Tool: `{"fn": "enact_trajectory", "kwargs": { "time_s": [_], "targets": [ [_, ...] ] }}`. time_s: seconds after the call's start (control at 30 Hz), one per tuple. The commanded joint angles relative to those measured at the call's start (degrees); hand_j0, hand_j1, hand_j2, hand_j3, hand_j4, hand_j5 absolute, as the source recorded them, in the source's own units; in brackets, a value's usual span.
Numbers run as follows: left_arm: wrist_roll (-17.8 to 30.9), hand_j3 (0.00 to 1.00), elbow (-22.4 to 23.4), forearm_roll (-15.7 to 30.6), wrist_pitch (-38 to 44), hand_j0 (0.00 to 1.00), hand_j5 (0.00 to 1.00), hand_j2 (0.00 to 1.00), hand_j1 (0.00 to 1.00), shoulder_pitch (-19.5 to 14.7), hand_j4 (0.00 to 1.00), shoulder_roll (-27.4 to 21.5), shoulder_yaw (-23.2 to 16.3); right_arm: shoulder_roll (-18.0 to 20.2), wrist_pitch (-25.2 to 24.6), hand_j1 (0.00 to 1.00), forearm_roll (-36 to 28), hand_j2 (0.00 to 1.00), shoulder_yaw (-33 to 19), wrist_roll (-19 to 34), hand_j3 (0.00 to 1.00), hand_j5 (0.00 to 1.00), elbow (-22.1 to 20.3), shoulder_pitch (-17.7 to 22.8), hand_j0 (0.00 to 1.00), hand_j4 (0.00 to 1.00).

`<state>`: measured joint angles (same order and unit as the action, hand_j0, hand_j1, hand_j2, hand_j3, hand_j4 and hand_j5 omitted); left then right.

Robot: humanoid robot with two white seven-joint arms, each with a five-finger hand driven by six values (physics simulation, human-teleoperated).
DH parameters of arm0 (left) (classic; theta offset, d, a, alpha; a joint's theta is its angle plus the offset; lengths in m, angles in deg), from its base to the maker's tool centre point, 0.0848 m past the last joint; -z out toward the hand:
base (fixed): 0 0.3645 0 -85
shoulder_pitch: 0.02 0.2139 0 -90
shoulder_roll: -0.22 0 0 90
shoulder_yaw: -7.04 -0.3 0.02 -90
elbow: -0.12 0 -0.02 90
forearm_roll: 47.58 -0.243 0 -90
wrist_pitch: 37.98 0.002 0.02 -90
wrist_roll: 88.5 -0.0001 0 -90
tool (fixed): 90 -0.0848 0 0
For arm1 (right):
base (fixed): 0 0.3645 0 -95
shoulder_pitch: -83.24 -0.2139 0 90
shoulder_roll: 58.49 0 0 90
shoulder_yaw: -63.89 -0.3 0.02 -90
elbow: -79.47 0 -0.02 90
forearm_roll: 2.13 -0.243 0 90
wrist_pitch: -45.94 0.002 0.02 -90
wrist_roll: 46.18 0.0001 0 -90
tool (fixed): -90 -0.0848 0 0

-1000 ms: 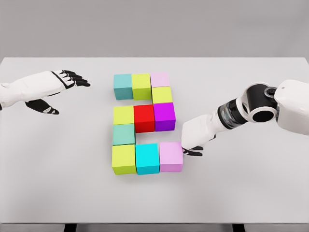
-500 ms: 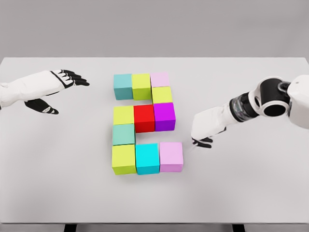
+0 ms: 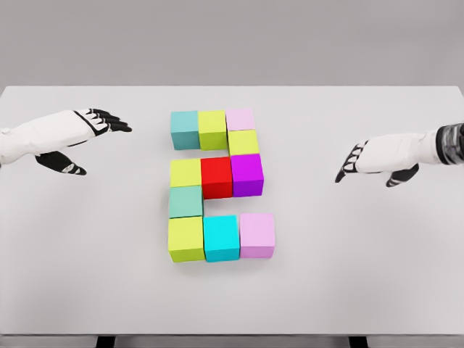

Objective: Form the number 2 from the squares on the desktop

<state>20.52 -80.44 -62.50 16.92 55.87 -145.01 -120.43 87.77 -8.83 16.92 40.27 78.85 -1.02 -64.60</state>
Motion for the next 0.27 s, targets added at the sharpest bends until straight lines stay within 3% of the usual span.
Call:
{"fn": "enact_trajectory", "kwargs": {
  "time_s": [0.0,0.1,0.23],
  "targets": [
    [0.0,1.00,0.2,0.4,0.1,1.00,1.00,1.00,1.00,0.0,1.00,-0.1,0.0,0.2,-0.2,1.00,-0.2,1.00,-7.5,0.0,1.00,1.00,3.1,0.6,1.00,1.00],
    [0.0,1.00,0.4,0.4,0.1,1.00,1.00,1.00,1.00,0.0,1.00,-0.1,0.0,0.3,-0.2,1.00,-0.2,1.00,-12.3,0.0,1.00,1.00,3.3,4.1,1.00,1.00],
    [0.0,1.00,0.4,0.3,0.1,1.00,1.00,1.00,1.00,0.0,1.00,0.0,0.0,1.0,-0.2,1.00,-0.2,1.00,-13.5,0.0,1.00,1.00,3.4,4.2,1.00,1.00]
  ]
}}
